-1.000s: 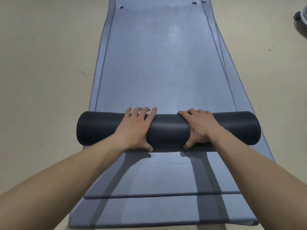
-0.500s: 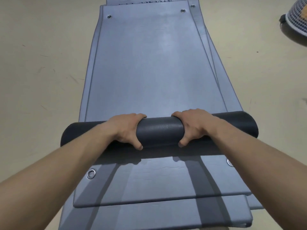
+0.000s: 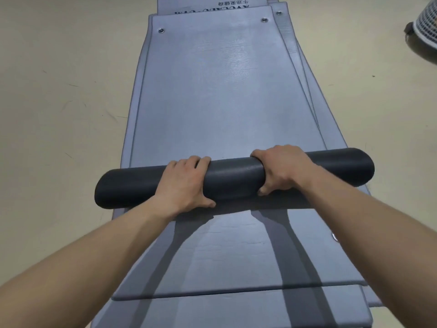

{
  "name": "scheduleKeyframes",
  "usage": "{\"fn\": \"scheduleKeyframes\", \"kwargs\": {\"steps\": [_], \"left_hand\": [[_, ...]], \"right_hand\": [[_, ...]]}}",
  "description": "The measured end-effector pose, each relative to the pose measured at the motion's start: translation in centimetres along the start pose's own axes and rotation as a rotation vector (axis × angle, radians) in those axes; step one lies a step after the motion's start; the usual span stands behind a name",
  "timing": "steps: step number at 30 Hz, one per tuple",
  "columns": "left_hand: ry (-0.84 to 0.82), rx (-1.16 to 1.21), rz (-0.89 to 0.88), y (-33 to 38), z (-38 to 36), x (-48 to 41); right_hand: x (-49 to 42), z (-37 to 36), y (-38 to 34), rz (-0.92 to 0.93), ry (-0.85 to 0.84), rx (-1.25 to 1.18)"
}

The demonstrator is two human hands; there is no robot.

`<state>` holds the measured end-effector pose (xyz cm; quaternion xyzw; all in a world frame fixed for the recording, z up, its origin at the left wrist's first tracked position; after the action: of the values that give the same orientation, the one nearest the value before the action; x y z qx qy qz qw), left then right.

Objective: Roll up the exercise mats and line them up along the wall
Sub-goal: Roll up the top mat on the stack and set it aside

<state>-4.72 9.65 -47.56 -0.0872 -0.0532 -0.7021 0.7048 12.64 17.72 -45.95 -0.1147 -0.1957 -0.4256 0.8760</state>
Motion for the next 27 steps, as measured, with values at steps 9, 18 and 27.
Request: {"fn": "scheduleKeyframes", "kwargs": {"steps": [9, 18, 27], "left_hand": [[-0.306, 0.136, -0.005, -1.6, 0.0, -1.6], [0.053, -0.126, -0.072, -1.2, -1.8, -0.7], [-0.211, 0.027, -0.094, -2.1, -0.8, -4.4]], "right_hand": [[3.3, -2.0, -2.5, -0.023, 0.255, 0.109], [-3.5, -0.5, -0.4, 0.028, 0.073, 0.007], [-3.0, -1.1, -1.2, 0.070, 0.094, 0.149]]}}
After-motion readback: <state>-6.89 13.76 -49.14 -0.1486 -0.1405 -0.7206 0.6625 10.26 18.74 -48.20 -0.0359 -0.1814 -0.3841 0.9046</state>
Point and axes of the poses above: each hand's wrist, its own x-axis away from the middle knuckle, its own z-axis out of the back of the hand, y = z × x, the point moved 9 cm from there along -x, towards the middle knuckle, and after that the axes turned 1 degree about z, right-handed, at the moved point
